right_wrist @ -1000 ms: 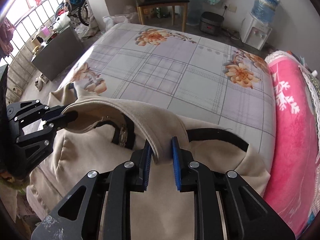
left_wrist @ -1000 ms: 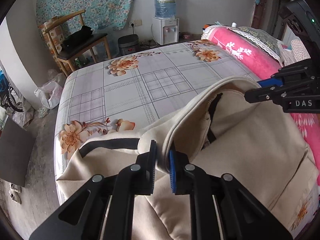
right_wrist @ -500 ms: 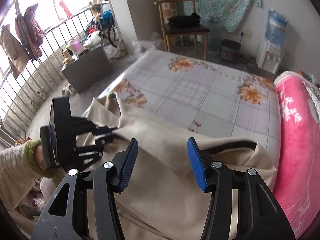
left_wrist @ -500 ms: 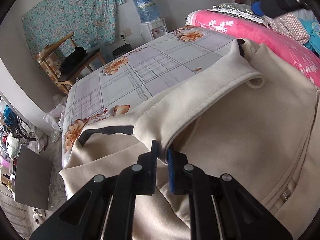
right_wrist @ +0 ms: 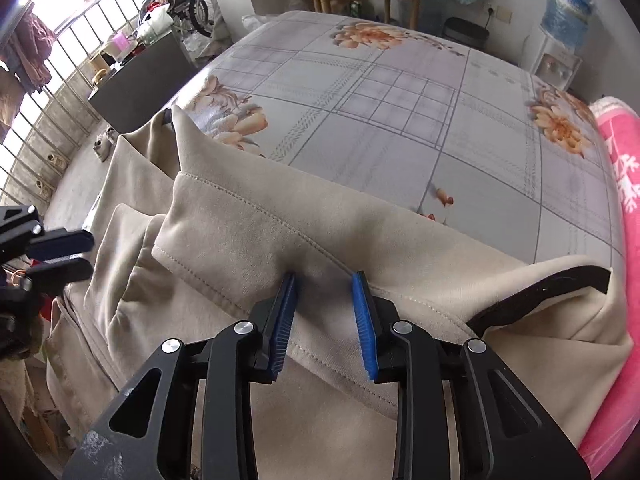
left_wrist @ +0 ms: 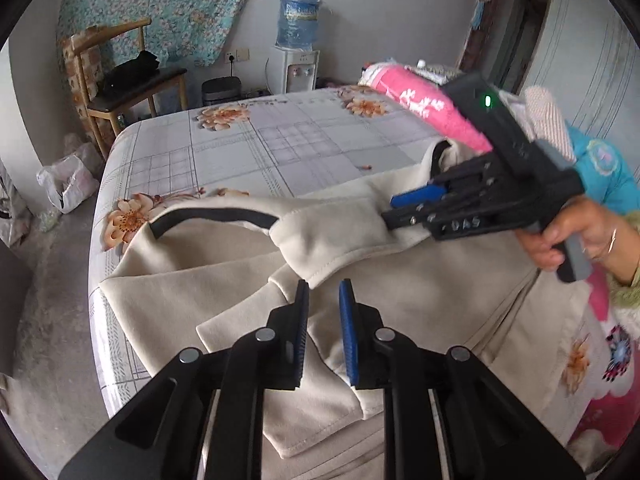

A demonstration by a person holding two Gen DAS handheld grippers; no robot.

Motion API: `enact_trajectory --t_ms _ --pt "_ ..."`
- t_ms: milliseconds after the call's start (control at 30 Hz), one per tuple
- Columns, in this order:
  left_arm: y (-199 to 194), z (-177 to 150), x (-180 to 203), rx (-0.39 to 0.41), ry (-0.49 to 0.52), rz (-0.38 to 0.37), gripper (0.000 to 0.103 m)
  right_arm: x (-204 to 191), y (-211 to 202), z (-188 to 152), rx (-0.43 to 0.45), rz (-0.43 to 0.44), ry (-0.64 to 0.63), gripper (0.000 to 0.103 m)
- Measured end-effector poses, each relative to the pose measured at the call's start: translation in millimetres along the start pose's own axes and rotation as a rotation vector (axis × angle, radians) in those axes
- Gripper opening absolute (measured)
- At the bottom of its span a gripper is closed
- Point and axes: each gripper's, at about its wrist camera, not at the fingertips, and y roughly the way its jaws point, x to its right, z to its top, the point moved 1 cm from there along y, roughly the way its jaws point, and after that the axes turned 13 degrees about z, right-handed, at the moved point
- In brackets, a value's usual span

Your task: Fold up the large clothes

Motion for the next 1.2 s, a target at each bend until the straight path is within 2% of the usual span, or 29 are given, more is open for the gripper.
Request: enact_trajectory --t_ms 133,233,267,400,500,667,733,833,967,1067,1200 --pt "6 26 -2 0.036 -0.078 0.006 0.015 -8 3 1 0.001 -0.045 -0.032 0.028" --pt "32 43 10 0.009 -0.100 -0.003 0.015 -12 1 -2 0.013 -0.074 -0.058 0.028" --pt "43 47 15 -0.010 -0.089 0.003 0.015 -12 0 -3 0.018 -0.077 -0.061 0.028" --pt "93 37 32 -0.164 -0.011 0.131 0.015 -10 -7 -14 0.016 -0.099 -0.096 0.029" --pt "91 26 33 -0.141 -0.002 0.130 0.015 2 -12 -31 -0.005 -0.137 -0.111 0.030" --pt "87 16 28 -0.127 -0.004 0.101 0.015 28 -33 -49 0.011 -0.097 -0.035 0.030" --pt "88 16 25 -0.130 -0.021 0.086 0.015 33 -42 -49 0.015 -0.135 -0.009 0.032" --pt "87 15 24 -0.133 -0.039 0.076 0.015 41 -61 -48 0.062 -0.163 0.038 0.032" --pt "87 15 25 -0.122 -0.051 0.078 0.015 41 -80 -43 0.150 -0.125 0.057 0.032" --pt "86 14 24 -0.117 -0.065 0.078 0.015 37 -74 -39 0.171 -0.099 0.045 0.032" --pt "85 13 22 -0.111 -0.084 0.078 0.015 42 -41 -42 0.105 -0.122 0.051 0.032"
